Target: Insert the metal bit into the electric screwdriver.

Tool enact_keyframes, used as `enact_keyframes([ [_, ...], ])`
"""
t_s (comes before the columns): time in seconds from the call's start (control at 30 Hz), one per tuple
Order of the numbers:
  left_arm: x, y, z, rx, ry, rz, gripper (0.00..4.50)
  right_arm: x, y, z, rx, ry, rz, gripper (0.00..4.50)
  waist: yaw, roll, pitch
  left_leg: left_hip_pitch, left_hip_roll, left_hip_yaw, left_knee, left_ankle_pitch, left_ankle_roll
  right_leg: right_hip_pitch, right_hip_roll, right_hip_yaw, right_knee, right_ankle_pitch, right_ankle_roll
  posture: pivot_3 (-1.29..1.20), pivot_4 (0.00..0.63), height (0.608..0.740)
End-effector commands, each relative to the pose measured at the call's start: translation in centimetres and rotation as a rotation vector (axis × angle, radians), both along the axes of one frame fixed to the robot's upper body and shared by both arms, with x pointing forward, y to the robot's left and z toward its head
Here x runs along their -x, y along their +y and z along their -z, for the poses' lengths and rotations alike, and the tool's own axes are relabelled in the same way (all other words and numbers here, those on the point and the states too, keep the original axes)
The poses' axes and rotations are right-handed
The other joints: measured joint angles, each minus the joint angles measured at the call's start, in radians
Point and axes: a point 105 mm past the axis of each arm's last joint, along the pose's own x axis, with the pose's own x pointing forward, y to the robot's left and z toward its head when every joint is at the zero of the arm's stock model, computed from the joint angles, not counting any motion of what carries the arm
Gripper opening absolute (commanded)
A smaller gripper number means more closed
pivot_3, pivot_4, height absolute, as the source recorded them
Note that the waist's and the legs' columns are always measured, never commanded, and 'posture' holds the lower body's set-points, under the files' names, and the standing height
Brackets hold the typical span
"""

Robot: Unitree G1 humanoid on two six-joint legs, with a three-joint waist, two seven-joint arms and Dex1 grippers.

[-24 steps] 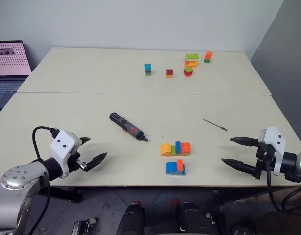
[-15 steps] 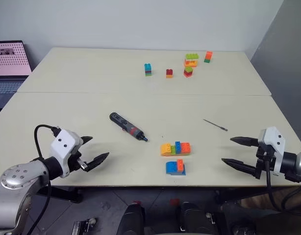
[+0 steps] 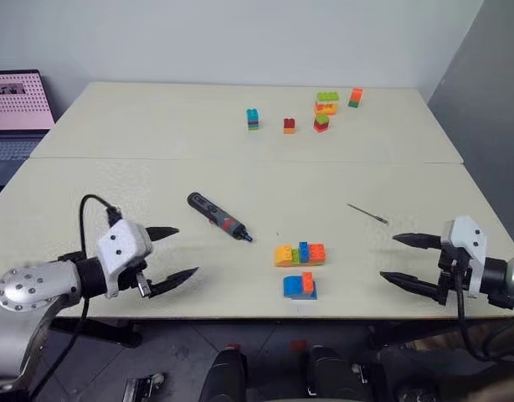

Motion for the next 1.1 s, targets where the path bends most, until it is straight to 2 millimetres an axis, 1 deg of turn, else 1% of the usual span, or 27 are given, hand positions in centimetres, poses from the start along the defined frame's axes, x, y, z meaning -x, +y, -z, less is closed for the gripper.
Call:
enact_keyframes([
  [0.03, 1.1, -2.5, -0.2, -0.019, 0.024, 0.188, 4.5, 0.7, 1.9, -1.0, 0.025, -0.001, -0.128, 4.43, 0.0, 0.0, 0.0, 0.0, 0.0, 0.0, 0.0, 0.0, 0.0, 0.0, 0.0, 0.0, 0.0, 0.0, 0.0, 0.0, 0.15, 0.74],
  [0.1, 1.7, -3.7, 0.1, -0.027, 0.053, 0.282, 4.5, 1.2, 3.1, -1.1, 0.028, 0.025, -0.195, 4.43, 0.0, 0.0, 0.0, 0.0, 0.0, 0.0, 0.0, 0.0, 0.0, 0.0, 0.0, 0.0, 0.0, 0.0, 0.0, 0.0, 0.15, 0.74],
  [0.13, 1.7, -4.0, 0.1, -0.026, 0.054, 0.301, 4.5, 1.4, 3.5, -1.0, 0.032, 0.036, -0.22, 4.43, 0.0, 0.0, 0.0, -0.001, 0.0, 0.0, -0.001, 0.0, 0.0, -0.001, 0.0, 0.0, 0.0, 0.0, 0.0, 0.0, 0.15, 0.74],
  [0.17, 1.7, -4.2, 0.2, -0.024, 0.052, 0.308, 4.5, 1.4, 3.7, -1.0, 0.036, 0.042, -0.233, 4.43, 0.0, 0.0, 0.0, -0.001, 0.0, 0.0, -0.001, 0.0, 0.0, 0.0, 0.0, 0.0, 0.0, 0.0, 0.0, 0.0, 0.15, 0.74],
  [0.2, 1.7, -4.5, 0.4, -0.019, 0.056, 0.322, 4.5, 1.5, 4.5, -0.8, 0.042, 0.053, -0.265, 4.43, 0.0, 0.0, 0.0, -0.001, 0.0, 0.0, -0.001, 0.0, 0.0, 0.0, 0.0, 0.0, 0.0, 0.0, 0.0, 0.0, 0.15, 0.74],
  [0.33, 2.0, -5.5, 1.0, 0.002, 0.068, 0.356, 4.5, 1.5, 6.4, 0.1, 0.069, 0.084, -0.339, 4.43, -0.002, 0.0, 0.0, -0.001, 0.0, 0.0, 0.0, 0.0, 0.0, 0.0, 0.001, 0.0, 0.0, 0.0, 0.0, 0.0, 0.15, 0.74],
  [0.43, 2.9, -6.0, 1.7, 0.014, 0.095, 0.376, 4.5, 1.1, 7.6, 1.1, 0.088, 0.107, -0.379, 4.43, -0.004, 0.0, 0.0, 0.0, 0.001, 0.0, 0.0, 0.0, 0.0, 0.0, 0.001, 0.0, 0.0, 0.0, 0.0, 0.0, 0.15, 0.74],
  [0.53, 3.5, -6.2, 2.1, 0.011, 0.102, 0.388, 4.5, 0.9, 8.2, 1.5, 0.094, 0.112, -0.399, 4.43, -0.003, 0.0, 0.0, 0.0, 0.001, 0.0, 0.0, 0.0, 0.0, 0.0, 0.001, 0.0, 0.0, 0.0, 0.0, 0.0, 0.15, 0.74],
  [0.67, 4.1, -6.7, 2.6, 0.018, 0.102, 0.396, 4.5, 0.4, 10.5, 2.6, 0.084, 0.098, -0.457, 4.43, -0.002, 0.0, 0.0, 0.0, 0.001, 0.0, 0.0, 0.0, 0.0, 0.0, 0.001, 0.0, 0.0, 0.0, 0.0, 0.0, 0.15, 0.74],
  [0.73, 4.3, -6.8, 2.6, 0.02, 0.1, 0.396, 4.5, 0.5, 10.9, 2.7, 0.074, 0.103, -0.464, 4.43, -0.001, 0.0, 0.0, 0.0, 0.001, 0.0, 0.0, 0.0, 0.0, -0.001, 0.001, 0.0, 0.001, 0.0, 0.001, 0.0, 0.15, 0.74],
  [0.83, 4.3, -6.8, 2.8, 0.021, 0.097, 0.387, 4.5, 0.1, 11.9, 3.0, 0.064, 0.094, -0.466, 4.43, 0.0, 0.0, 0.0, 0.0, 0.001, -0.001, 0.0, 0.0, 0.0, 0.0, 0.001, 0.0, 0.001, 0.0, 0.001, 0.0, 0.15, 0.74],
  [1.03, 4.3, -7.0, 2.7, 0.037, 0.092, 0.383, 4.5, -0.2, 12.8, 3.4, 0.048, 0.105, -0.469, 4.43, -0.001, 0.0, 0.0, 0.0, 0.001, -0.001, 0.001, 0.0, 0.0, 0.0, 0.001, 0.0, 0.001, 0.0, 0.001, 0.0, 0.15, 0.74],
  [1.1, 4.2, -7.0, 2.7, 0.039, 0.092, 0.383, 4.5, -0.2, 13.0, 3.5, 0.045, 0.11, -0.466, 4.07, -0.002, 0.0, 0.0, 0.0, 0.001, -0.001, 0.001, 0.0, 0.0, 0.0, 0.001, 0.0, 0.001, 0.0, 0.001, 0.0, 0.15, 0.74],
])
